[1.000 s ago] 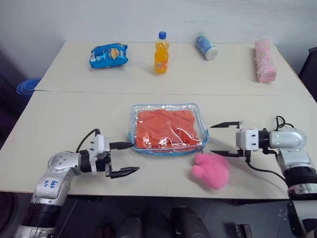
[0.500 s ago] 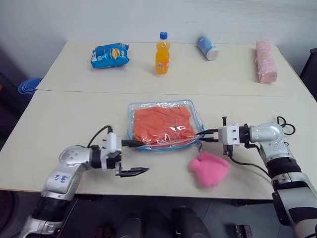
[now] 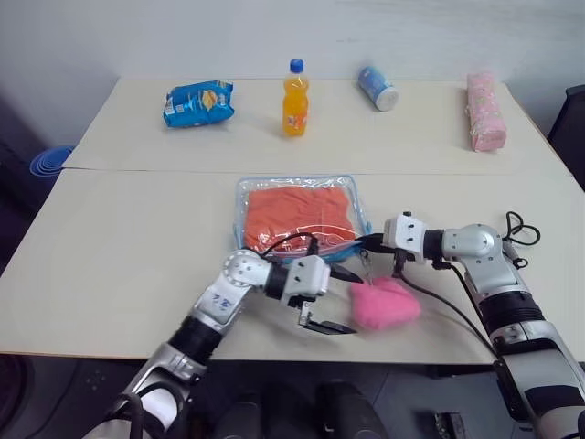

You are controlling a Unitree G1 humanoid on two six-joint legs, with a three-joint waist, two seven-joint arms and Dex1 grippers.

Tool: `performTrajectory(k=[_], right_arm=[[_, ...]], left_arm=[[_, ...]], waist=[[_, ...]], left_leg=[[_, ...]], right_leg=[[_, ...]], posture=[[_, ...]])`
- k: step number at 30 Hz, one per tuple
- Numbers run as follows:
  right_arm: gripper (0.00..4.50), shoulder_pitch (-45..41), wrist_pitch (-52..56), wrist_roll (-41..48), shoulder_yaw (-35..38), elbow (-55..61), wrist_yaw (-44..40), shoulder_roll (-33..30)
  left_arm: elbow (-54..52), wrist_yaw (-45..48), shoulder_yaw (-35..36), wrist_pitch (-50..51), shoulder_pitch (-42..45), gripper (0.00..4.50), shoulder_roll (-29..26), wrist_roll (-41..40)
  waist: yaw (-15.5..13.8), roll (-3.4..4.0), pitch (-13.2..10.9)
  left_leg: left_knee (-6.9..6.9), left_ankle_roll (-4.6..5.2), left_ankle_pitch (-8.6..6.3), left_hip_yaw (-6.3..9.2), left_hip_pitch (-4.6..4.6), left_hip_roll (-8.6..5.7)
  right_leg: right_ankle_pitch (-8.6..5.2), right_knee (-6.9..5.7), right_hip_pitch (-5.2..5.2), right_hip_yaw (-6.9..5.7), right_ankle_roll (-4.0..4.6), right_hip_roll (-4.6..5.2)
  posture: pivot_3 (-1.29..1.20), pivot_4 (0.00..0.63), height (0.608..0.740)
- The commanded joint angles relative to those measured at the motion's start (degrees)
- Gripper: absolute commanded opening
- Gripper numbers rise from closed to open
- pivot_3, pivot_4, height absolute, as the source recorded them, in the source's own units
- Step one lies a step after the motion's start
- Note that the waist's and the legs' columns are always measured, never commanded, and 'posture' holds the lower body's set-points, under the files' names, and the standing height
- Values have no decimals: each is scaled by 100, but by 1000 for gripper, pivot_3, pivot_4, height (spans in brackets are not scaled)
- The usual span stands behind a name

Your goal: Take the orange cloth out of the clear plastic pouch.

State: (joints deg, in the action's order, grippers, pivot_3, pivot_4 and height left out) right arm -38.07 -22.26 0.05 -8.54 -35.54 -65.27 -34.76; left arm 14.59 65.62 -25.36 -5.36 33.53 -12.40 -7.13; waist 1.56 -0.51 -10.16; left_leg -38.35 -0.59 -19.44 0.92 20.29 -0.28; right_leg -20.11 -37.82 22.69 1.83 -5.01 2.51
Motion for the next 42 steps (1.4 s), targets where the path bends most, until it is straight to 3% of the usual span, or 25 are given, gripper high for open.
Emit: performTrajectory(k=[1, 3, 5, 14, 17, 20, 27, 33, 37, 42], right_arm=[[41, 105, 222, 12, 19, 269, 55, -65], [41, 191, 319, 29, 34, 410, 86, -73], [0, 318, 384, 61, 44, 565, 81, -108], [0, 766, 336, 255, 79, 1070, -15, -263], [0, 856, 276, 281, 93, 1145, -40, -319], [0, 871, 146, 287, 124, 1088, -87, -401], [0, 844, -122, 313, 162, 894, -144, -569], [0, 869, -593, 323, 143, 747, -280, -760], [0, 934, -850, 350, 118, 658, -382, -932], [0, 1140, -1340, 609, 131, 732, -762, -1205]], left_arm=[[528, -339, -201, -425, 194, 4500, 306, 456], [777, -507, -292, -527, 266, 4500, 422, 705], [899, -616, -331, -536, 286, 4148, 518, 817], [661, -941, -191, -384, 24, 1511, 543, 913], [364, -834, 24, -238, -133, 665, 336, 680], [-12, -369, 301, -189, -307, 152, -114, 254], [-412, 465, 1237, -101, -646, 128, -1337, -692], [-469, 667, 2212, 1023, -791, 128, -2143, -1614], [-392, 855, 2500, 1375, -935, 128, -2692, -1680], [116, 554, 3157, 1938, -796, 128, -2885, -2018]], waist=[[0, 0, 0], [-4, 0, 0], [-8, 0, 0], [-18, -1, 0], [-18, -1, 0], [2, -1, 0], [-7, -1, 0], [4, -1, 0], [1, -1, 0], [-11, -1, 0]], left_leg=[[0, 0, 0, 0, 0, 0], [0, 0, 0, 0, 0, 0], [0, 0, 0, 0, 0, 0], [1, 1, 0, 2, 0, 0], [4, 1, 0, 3, 0, 0], [6, 0, 0, 3, -1, 1], [9, -6, 3, 5, -3, 3], [16, 2, -2, 7, 1, 1], [16, 4, -2, 8, 2, 1], [18, 6, -4, 10, 3, 1]], right_leg=[[0, 0, 0, 1, 0, 0], [0, 1, 0, 2, 0, 0], [0, 1, 0, 2, -1, 0], [1, 2, -1, 2, -1, 2], [1, 2, -1, 2, -1, 2], [1, 3, 0, 2, -1, 2], [0, 6, 0, 0, -1, 2], [0, 12, 2, -4, -1, 7], [0, 13, 2, -5, -1, 7], [0, 16, 2, -9, -1, 9]], posture=[[0, 150, 740], [0, 150, 740], [0, 150, 740], [0, 150, 740], [0, 150, 740], [0, 150, 740], [0, 150, 740], [0, 150, 740], [0, 150, 740], [0, 150, 740]])
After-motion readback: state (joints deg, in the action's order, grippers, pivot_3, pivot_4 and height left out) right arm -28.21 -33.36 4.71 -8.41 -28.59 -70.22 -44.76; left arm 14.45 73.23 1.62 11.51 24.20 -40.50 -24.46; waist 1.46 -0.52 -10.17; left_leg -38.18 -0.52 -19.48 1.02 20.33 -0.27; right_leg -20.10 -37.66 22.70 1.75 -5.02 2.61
